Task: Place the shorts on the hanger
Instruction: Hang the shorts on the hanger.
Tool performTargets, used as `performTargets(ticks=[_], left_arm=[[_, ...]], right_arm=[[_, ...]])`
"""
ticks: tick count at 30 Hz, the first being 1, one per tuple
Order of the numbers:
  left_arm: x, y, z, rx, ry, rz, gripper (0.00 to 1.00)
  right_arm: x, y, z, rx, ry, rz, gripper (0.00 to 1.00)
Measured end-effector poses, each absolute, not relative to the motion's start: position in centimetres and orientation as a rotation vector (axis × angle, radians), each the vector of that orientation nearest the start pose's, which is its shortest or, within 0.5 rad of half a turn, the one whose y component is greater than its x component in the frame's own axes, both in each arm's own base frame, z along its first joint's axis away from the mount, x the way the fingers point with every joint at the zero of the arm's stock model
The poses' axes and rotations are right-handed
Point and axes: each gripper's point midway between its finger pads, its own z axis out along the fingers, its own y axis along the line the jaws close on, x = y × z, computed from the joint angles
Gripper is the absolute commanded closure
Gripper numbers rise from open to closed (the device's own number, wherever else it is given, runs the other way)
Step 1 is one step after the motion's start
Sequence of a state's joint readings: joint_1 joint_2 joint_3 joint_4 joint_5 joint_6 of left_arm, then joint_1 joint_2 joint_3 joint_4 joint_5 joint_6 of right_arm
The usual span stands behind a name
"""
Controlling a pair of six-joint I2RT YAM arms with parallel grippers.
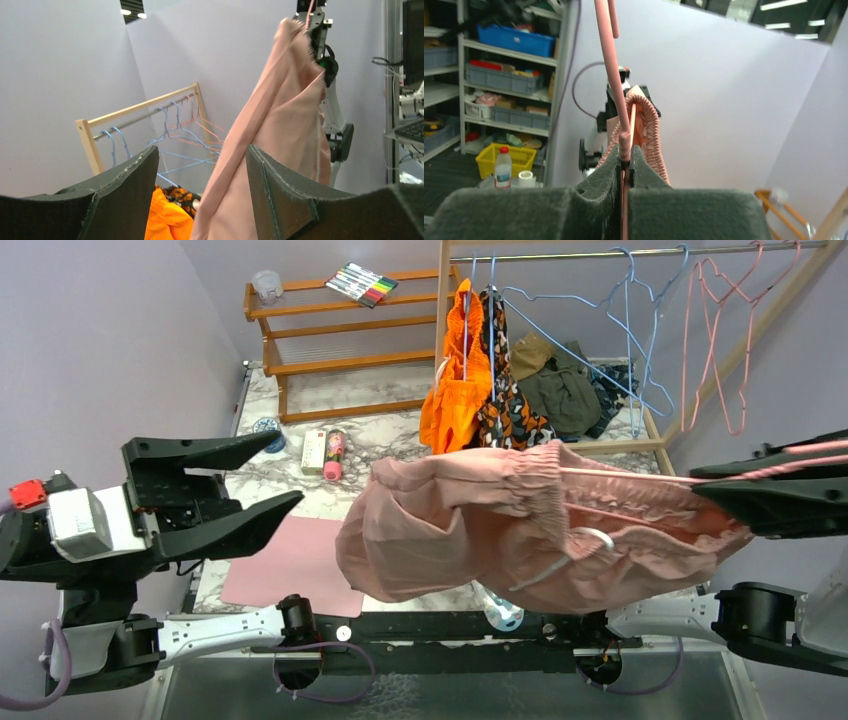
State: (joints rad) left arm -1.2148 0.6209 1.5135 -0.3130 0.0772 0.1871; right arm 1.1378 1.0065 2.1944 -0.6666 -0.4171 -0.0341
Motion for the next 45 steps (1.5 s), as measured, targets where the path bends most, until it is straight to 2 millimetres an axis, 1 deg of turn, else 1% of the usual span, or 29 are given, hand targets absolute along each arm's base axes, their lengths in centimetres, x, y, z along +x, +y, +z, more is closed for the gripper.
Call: performTargets(ticks=[1, 3, 5, 7, 9, 10, 12, 13, 14, 15, 17, 18, 20, 21, 22, 23, 24, 26, 28, 30, 32, 34, 35, 38, 42, 43, 45], left_arm=[[4.3, -13.1, 60.4, 0.708, 0.727, -0.974, 0.33], [4.3, -12.3, 61.0, 0.683, 0.709, -0.968, 0.33], [4.3, -11.7, 61.3, 0.663, 0.702, -0.96, 0.33], [4.4, -11.1, 61.4, 0.644, 0.702, -0.951, 0.33], [4.6, -10.6, 61.4, 0.625, 0.704, -0.942, 0.33], [4.7, -10.4, 61.4, 0.617, 0.707, -0.938, 0.33], [4.8, -10.2, 61.2, 0.611, 0.712, -0.931, 0.33], [4.9, -10.3, 61.1, 0.61, 0.718, -0.926, 0.33], [5.0, -10.3, 61.0, 0.612, 0.721, -0.922, 0.33], [5.1, -10.5, 60.8, 0.616, 0.726, -0.917, 0.33], [5.3, -10.7, 60.6, 0.623, 0.735, -0.909, 0.33], [5.3, -10.7, 60.5, 0.625, 0.736, -0.907, 0.33], [5.4, -10.9, 60.3, 0.63, 0.741, -0.905, 0.33], [5.4, -11.1, 60.1, 0.634, 0.745, -0.904, 0.33], [5.5, -11.4, 59.8, 0.639, 0.752, -0.903, 0.33], [5.7, -11.6, 59.5, 0.645, 0.76, -0.9, 0.33], [5.8, -11.9, 59.2, 0.651, 0.769, -0.898, 0.33], [6.0, -12.1, 58.6, 0.662, 0.789, -0.89, 0.33], [6.1, -12.0, 58.6, 0.661, 0.795, -0.883, 0.33], [6.0, -11.7, 59.0, 0.658, 0.79, -0.881, 0.33], [5.8, -11.2, 59.5, 0.649, 0.777, -0.88, 0.33], [5.8, -11.1, 59.7, 0.646, 0.771, -0.877, 0.33], [5.8, -11.1, 59.7, 0.648, 0.771, -0.875, 0.33], [6.0, -11.7, 59.0, 0.662, 0.786, -0.87, 0.33], [6.4, -12.6, 57.9, 0.688, 0.813, -0.864, 0.33], [6.4, -12.7, 57.8, 0.69, 0.816, -0.863, 0.33], [6.4, -12.8, 57.7, 0.693, 0.82, -0.863, 0.32]], right_arm=[[-1.1, 15.1, 67.7, -0.945, 0.653, 1.216, 0.99], [-1.9, 14.5, 68.5, -0.944, 0.603, 1.231, 0.99], [-1.6, 15.2, 67.8, -0.956, 0.615, 1.234, 0.99], [-0.8, 16.5, 65.8, -0.975, 0.671, 1.23, 0.99], [0.6, 18.8, 62.4, -1.011, 0.781, 1.22, 0.99], [1.6, 20.3, 60.3, -1.036, 0.855, 1.21, 0.99], [3.1, 22.8, 57.2, -1.085, 0.985, 1.187, 0.99], [3.5, 23.5, 56.6, -1.105, 1.026, 1.181, 0.99], [3.8, 24.3, 56.7, -1.121, 1.051, 1.178, 0.99], [4.0, 25.0, 57.6, -1.131, 1.052, 1.184, 0.99], [3.8, 25.6, 60.7, -1.114, 0.975, 1.209, 0.99], [3.5, 25.3, 61.9, -1.1, 0.931, 1.217, 0.99], [2.7, 23.8, 63.1, -1.075, 0.867, 1.223, 0.99], [2.3, 22.9, 63.0, -1.065, 0.849, 1.223, 0.99], [2.1, 22.4, 62.4, -1.065, 0.85, 1.221, 0.99], [2.0, 22.1, 60.8, -1.078, 0.873, 1.212, 0.99], [1.4, 20.8, 61.3, -1.064, 0.848, 1.212, 0.99], [1.1, 20.5, 61.1, -1.081, 0.847, 1.216, 0.99], [0.5, 20.9, 62.2, -1.107, 0.816, 1.247, 0.99], [-0.4, 21.3, 63.6, -1.128, 0.752, 1.289, 0.99], [-0.9, 21.6, 63.7, -1.148, 0.717, 1.317, 0.99], [-0.9, 21.9, 62.6, -1.164, 0.728, 1.323, 0.99], [-0.6, 22.3, 61.4, -1.175, 0.759, 1.32, 0.99], [0.1, 22.7, 58.4, -1.19, 0.842, 1.292, 0.99], [2.0, 24.0, 53.4, -1.205, 1.004, 1.24, 0.99], [2.4, 24.3, 52.5, -1.207, 1.038, 1.227, 0.99], [2.9, 24.5, 51.7, -1.205, 1.075, 1.203, 0.99]])
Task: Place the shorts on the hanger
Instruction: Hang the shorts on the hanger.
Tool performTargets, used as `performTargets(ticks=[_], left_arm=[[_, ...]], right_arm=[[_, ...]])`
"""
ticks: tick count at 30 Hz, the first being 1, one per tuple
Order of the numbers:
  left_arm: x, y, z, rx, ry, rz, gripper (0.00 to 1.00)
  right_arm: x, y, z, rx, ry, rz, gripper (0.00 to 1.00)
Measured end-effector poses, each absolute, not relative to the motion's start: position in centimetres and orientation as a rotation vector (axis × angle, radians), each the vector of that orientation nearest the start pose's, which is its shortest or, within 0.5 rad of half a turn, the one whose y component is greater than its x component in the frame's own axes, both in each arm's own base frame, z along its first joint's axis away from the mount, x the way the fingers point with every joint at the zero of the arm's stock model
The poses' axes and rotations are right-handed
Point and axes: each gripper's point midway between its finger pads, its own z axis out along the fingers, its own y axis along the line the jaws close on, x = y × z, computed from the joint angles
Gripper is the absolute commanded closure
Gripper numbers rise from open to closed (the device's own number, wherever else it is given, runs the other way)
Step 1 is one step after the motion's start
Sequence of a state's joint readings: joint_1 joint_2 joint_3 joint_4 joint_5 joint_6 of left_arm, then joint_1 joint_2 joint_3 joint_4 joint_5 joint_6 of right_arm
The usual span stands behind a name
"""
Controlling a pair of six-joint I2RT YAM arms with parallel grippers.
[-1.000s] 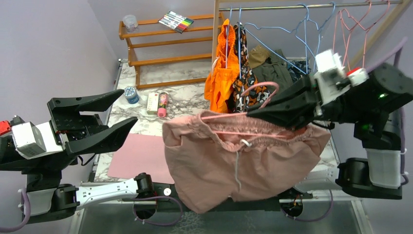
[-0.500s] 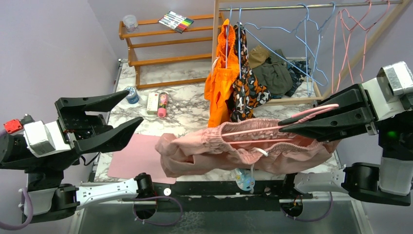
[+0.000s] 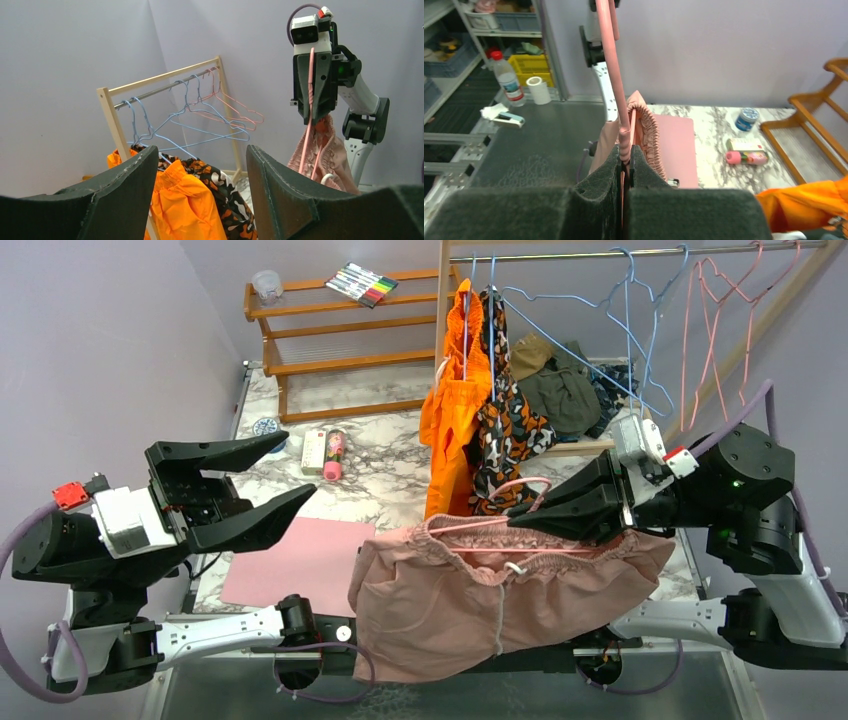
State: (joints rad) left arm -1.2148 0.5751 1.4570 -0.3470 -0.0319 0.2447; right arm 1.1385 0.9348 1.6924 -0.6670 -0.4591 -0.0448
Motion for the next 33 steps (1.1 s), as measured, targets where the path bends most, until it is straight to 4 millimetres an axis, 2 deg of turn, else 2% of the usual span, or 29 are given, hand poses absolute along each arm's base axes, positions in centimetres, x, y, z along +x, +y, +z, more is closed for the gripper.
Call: performTargets(ticks=[9, 17, 18, 20, 23, 25, 29, 33], left_arm=[[7.0, -14.4, 55.7, 0.734, 0.87, -0.855, 0.31], [7.6, -18.5, 52.9, 0.852, 0.954, -0.869, 0.31], [7.6, -19.2, 52.6, 0.873, 0.961, -0.873, 0.31], [7.6, -20.6, 52.6, 0.913, 0.968, -0.884, 0.31], [7.3, -21.9, 53.9, 0.935, 0.938, -0.91, 0.31], [7.0, -22.1, 55.1, 0.93, 0.9, -0.927, 0.31], [6.4, -21.4, 56.5, 0.91, 0.843, -0.943, 0.31], [5.7, -20.2, 57.7, 0.886, 0.798, -0.956, 0.31]], right_arm=[[5.3, 24.1, 51.3, -1.143, 1.128, 1.068, 0.99], [6.1, 23.7, 51.4, -1.124, 1.147, 1.02, 0.99], [5.9, 23.6, 52.1, -1.128, 1.141, 1.028, 0.99], [5.0, 23.5, 54.7, -1.127, 1.079, 1.069, 0.99], [3.4, 23.0, 58.5, -1.117, 0.954, 1.135, 0.99], [2.9, 22.4, 59.4, -1.109, 0.915, 1.147, 0.99], [2.9, 21.6, 58.1, -1.108, 0.923, 1.126, 0.99], [4.1, 23.1, 54.7, -1.139, 1.019, 1.099, 0.99]])
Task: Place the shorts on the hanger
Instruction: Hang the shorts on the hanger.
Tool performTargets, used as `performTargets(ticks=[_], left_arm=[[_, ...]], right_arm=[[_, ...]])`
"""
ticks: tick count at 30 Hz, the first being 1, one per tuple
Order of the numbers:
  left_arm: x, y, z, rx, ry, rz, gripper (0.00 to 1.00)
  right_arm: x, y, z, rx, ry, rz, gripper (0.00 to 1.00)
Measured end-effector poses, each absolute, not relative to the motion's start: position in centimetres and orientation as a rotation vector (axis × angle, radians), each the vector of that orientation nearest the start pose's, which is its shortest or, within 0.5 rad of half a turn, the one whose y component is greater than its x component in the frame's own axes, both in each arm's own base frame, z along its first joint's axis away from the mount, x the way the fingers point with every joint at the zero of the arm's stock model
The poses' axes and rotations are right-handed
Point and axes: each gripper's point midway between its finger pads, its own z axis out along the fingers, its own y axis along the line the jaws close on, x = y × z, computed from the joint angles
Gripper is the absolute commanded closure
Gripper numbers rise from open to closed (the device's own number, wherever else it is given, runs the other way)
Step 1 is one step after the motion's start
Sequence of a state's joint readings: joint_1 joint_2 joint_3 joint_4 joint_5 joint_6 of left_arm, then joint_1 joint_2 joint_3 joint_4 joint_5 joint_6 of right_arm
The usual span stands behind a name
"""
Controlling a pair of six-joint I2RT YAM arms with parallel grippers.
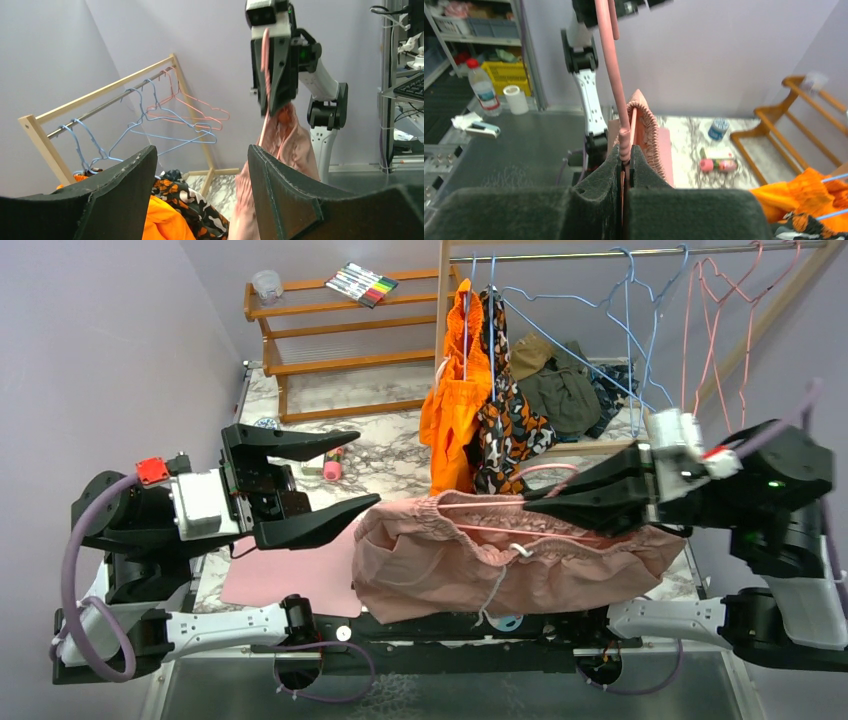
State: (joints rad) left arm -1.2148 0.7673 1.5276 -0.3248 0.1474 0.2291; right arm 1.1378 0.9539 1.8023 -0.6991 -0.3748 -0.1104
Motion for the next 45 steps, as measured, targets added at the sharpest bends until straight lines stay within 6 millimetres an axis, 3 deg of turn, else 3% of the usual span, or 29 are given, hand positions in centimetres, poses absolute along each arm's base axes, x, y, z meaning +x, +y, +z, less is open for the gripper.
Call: performTargets(ticks=[4, 8, 13, 17, 20, 28, 36, 45], left_arm=[[5.5, -20.0, 58.1, 0.881, 0.784, -0.964, 0.31], [5.4, -21.6, 57.3, 0.932, 0.793, -0.982, 0.31], [5.7, -25.7, 54.3, 1.071, 0.862, -1.003, 0.31], [6.8, -29.4, 50.2, 1.201, 0.975, -0.983, 0.31], [7.2, -30.6, 48.2, 1.259, 1.023, -0.966, 0.33], [7.3, -31.0, 47.2, 1.303, 1.031, -0.945, 0.54], [7.5, -31.6, 46.9, 1.314, 1.04, -0.941, 0.56], [7.7, -32.1, 46.3, 1.327, 1.055, -0.938, 0.75]], right_arm=[[5.3, 24.9, 51.8, -1.174, 1.109, 1.073, 0.99], [5.8, 26.0, 50.4, -1.196, 1.149, 1.065, 0.99], [6.0, 26.3, 50.2, -1.205, 1.151, 1.058, 0.99], [6.2, 26.6, 50.1, -1.209, 1.156, 1.056, 0.99], [6.2, 26.7, 49.9, -1.214, 1.159, 1.053, 0.99], [6.5, 27.1, 49.1, -1.231, 1.17, 1.041, 0.99], [6.7, 27.5, 47.6, -1.259, 1.189, 1.024, 0.99], [6.6, 27.7, 47.9, -1.257, 1.17, 1.033, 0.99]])
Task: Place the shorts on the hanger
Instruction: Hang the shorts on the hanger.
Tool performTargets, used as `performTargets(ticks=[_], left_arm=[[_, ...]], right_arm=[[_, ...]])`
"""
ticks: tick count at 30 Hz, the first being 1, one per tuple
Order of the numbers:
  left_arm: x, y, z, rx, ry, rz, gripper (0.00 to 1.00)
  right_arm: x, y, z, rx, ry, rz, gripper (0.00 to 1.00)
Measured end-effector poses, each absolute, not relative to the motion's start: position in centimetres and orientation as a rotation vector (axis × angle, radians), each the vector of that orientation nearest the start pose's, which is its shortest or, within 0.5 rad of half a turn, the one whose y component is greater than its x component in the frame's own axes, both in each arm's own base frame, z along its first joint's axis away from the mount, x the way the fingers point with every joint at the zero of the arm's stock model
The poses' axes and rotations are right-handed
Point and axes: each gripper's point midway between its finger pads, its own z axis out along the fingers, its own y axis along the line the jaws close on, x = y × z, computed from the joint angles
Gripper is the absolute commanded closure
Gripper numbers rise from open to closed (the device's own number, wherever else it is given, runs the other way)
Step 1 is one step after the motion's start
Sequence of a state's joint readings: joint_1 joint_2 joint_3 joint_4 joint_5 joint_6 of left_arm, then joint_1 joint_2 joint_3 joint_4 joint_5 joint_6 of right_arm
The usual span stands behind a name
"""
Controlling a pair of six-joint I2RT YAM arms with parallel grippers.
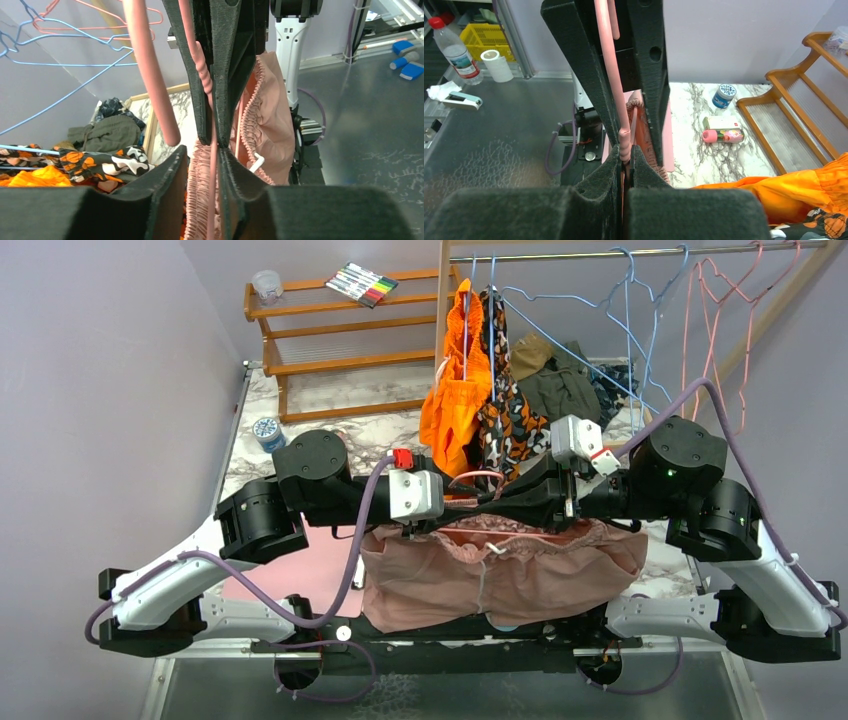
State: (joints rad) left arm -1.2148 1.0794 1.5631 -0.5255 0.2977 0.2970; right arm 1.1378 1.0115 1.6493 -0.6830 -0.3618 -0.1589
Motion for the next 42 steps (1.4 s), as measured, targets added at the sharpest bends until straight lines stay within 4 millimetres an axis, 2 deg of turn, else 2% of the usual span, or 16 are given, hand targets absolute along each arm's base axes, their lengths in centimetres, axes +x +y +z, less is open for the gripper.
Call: performTargets(ticks=[2, 4, 6, 11, 13, 19, 29, 32, 37, 42], left_arm=[[7.7, -32.1, 46.3, 1.327, 1.056, -0.939, 0.85], [7.6, -32.1, 46.2, 1.33, 1.056, -0.942, 1.0], [7.4, -32.1, 46.1, 1.339, 1.053, -0.947, 1.0], [7.4, -31.9, 45.5, 1.342, 1.062, -0.938, 1.0], [7.6, -31.7, 45.1, 1.338, 1.074, -0.927, 1.0], [8.0, -30.7, 44.6, 1.316, 1.096, -0.897, 1.0], [7.5, -27.5, 47.0, 1.228, 1.049, -0.882, 1.0], [7.5, -27.1, 47.2, 1.215, 1.047, -0.879, 1.0], [7.8, -27.0, 46.9, 1.209, 1.063, -0.867, 1.0], [8.0, -26.6, 46.7, 1.202, 1.077, -0.854, 1.0]], right_arm=[[6.7, 27.7, 48.0, -1.256, 1.168, 1.033, 0.99], [6.7, 27.7, 48.0, -1.255, 1.167, 1.032, 0.99], [6.8, 27.7, 48.0, -1.251, 1.167, 1.03, 0.93], [6.9, 27.7, 47.8, -1.248, 1.17, 1.025, 0.6], [6.8, 27.6, 48.0, -1.242, 1.165, 1.026, 0.55], [7.2, 25.8, 48.6, -1.185, 1.175, 0.979, 0.54], [9.0, 22.8, 47.4, -1.097, 1.293, 0.837, 0.52], [9.6, 22.4, 46.8, -1.088, 1.321, 0.798, 0.56], [10.1, 22.0, 46.7, -1.078, 1.333, 0.76, 0.69], [10.2, 21.3, 46.6, -1.063, 1.338, 0.737, 0.74]])
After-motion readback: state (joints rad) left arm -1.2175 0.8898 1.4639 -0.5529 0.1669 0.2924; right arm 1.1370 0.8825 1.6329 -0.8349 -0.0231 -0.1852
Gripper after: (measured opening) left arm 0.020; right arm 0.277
